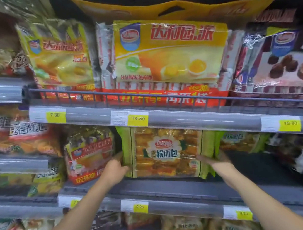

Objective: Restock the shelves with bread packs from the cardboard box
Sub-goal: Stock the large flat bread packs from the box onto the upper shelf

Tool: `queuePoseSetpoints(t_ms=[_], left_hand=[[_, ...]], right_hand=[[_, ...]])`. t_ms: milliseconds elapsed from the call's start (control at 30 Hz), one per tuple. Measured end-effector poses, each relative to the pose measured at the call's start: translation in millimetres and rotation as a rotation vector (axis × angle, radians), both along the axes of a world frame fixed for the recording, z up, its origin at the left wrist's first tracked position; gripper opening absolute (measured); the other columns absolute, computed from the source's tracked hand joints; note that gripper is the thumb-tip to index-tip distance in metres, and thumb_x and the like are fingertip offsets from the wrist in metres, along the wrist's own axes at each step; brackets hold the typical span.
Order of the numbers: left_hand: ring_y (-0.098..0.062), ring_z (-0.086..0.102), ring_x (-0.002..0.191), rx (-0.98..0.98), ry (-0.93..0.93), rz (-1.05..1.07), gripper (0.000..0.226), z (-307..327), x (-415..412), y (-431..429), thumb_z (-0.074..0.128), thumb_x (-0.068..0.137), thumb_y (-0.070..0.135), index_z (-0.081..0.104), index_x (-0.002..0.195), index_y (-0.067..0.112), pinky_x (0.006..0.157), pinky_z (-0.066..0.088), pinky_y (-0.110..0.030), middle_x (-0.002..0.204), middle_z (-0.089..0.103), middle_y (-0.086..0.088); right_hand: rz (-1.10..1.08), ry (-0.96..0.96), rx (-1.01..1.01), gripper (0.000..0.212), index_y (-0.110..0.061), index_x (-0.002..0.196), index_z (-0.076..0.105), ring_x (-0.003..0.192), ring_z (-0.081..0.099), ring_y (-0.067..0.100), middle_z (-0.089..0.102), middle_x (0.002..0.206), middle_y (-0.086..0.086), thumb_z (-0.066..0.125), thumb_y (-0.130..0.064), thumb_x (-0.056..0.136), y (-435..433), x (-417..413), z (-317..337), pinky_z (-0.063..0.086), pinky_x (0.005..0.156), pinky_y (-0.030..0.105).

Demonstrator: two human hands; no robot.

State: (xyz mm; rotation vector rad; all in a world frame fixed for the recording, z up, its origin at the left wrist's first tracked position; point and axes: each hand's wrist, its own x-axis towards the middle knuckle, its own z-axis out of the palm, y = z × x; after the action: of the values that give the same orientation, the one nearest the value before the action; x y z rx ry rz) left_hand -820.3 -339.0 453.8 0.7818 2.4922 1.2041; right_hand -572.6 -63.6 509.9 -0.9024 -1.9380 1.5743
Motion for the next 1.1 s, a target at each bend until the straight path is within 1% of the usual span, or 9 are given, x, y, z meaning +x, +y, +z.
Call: queuePoseSetpoints(t_ms=[67, 133, 233, 333, 433, 500, 600, 833, 1100], left_hand=[[-0.026, 0.066, 0.114, -0.018, -0.007, 0.011, 0.067, -15.3, -18.0, 10.2, 0.069, 0.081, 0.037, 0.052, 0.144, 0.021, 0.096, 0.055, -0.039, 0.131, 0.068, -0.006], [-0.026, 0.064, 0.117, -0.007, -0.007, 0.022, 0.078, -26.8, -27.1, 18.0, 0.071, 0.078, 0.043, 0.043, 0.149, 0.027, 0.099, 0.053, -0.038, 0.135, 0.065, -0.005], [-0.029, 0.067, 0.108, 0.062, 0.154, 0.054, 0.089, -8.5, 1.7, 18.2, 0.080, 0.075, 0.033, 0.031, 0.150, 0.030, 0.087, 0.056, -0.040, 0.133, 0.059, 0.000], [-0.036, 0.068, 0.099, -0.037, 0.409, 0.098, 0.063, -10.2, 13.7, 18.6, 0.080, 0.076, 0.027, 0.050, 0.131, 0.025, 0.070, 0.052, -0.035, 0.125, 0.062, -0.009], [-0.025, 0.070, 0.085, -0.253, 0.347, -0.110, 0.018, -16.4, 16.1, 25.7, 0.067, 0.086, 0.042, 0.065, 0.097, 0.028, 0.066, 0.049, -0.032, 0.085, 0.070, 0.002], [-0.019, 0.071, 0.086, -0.331, 0.344, -0.194, 0.018, -21.4, 16.0, 31.5, 0.062, 0.089, 0.047, 0.070, 0.093, 0.032, 0.069, 0.050, -0.030, 0.084, 0.074, 0.004], [-0.017, 0.071, 0.092, -0.290, 0.389, -0.193, 0.017, -26.6, 13.2, 36.8, 0.059, 0.091, 0.043, 0.070, 0.100, 0.035, 0.078, 0.054, -0.030, 0.098, 0.077, 0.007], [-0.014, 0.068, 0.090, -0.255, 0.340, -0.226, 0.008, -32.2, 2.8, 40.4, 0.061, 0.092, 0.036, 0.060, 0.088, 0.042, 0.078, 0.052, -0.027, 0.103, 0.073, 0.009], [-0.020, 0.063, 0.103, -0.256, 0.320, -0.249, 0.015, -26.1, -6.4, 54.2, 0.055, 0.099, 0.017, 0.066, 0.104, 0.025, 0.083, 0.047, -0.025, 0.113, 0.069, 0.002]], right_hand=[[0.023, -0.050, 0.040, 0.097, -0.017, 0.155, 0.035, 0.139, 0.047, 0.030, 0.048, 0.149, 0.000, 0.086, -0.038, 0.075, 14.3, -14.4, -14.1, 0.039, 0.110, 0.041], [-0.028, -0.081, 0.083, 0.091, -0.023, 0.150, 0.043, 0.132, 0.054, 0.026, 0.055, 0.145, 0.001, 0.087, -0.044, 0.073, 23.6, -19.8, -22.0, 0.044, 0.106, 0.038], [-0.105, -0.062, 0.290, 0.074, -0.031, 0.125, 0.059, 0.110, 0.067, 0.022, 0.067, 0.122, -0.005, 0.089, -0.059, 0.063, 46.6, -16.0, -44.4, 0.056, 0.092, 0.043], [-0.193, -0.105, 0.558, 0.040, -0.031, 0.098, 0.058, 0.079, 0.063, 0.011, 0.064, 0.088, -0.012, 0.085, -0.048, 0.074, 25.5, -3.1, -50.0, 0.052, 0.067, 0.035], [0.088, -0.351, 0.699, 0.018, -0.041, 0.083, 0.057, 0.066, 0.058, 0.000, 0.063, 0.072, -0.018, 0.071, -0.052, 0.087, -3.0, -0.7, -58.1, 0.044, 0.059, 0.027], [0.269, -0.499, 0.773, 0.015, -0.044, 0.098, 0.059, 0.075, 0.059, -0.003, 0.064, 0.081, -0.022, 0.060, -0.058, 0.092, -4.0, -7.3, -62.5, 0.044, 0.063, 0.021], [0.342, -0.499, 0.711, 0.025, -0.041, 0.117, 0.055, 0.092, 0.061, -0.002, 0.064, 0.103, -0.024, 0.056, -0.054, 0.096, 1.9, -15.3, -63.8, 0.048, 0.077, 0.022], [0.390, -0.434, 0.626, 0.024, -0.033, 0.118, 0.058, 0.098, 0.060, -0.002, 0.062, 0.105, -0.023, 0.062, -0.043, 0.097, 11.4, -23.0, -65.4, 0.049, 0.088, 0.023], [0.433, -0.462, 0.554, 0.016, -0.040, 0.112, 0.056, 0.100, 0.057, -0.003, 0.062, 0.109, -0.021, 0.062, -0.039, 0.097, 25.3, -43.2, -69.8, 0.044, 0.086, 0.019]])
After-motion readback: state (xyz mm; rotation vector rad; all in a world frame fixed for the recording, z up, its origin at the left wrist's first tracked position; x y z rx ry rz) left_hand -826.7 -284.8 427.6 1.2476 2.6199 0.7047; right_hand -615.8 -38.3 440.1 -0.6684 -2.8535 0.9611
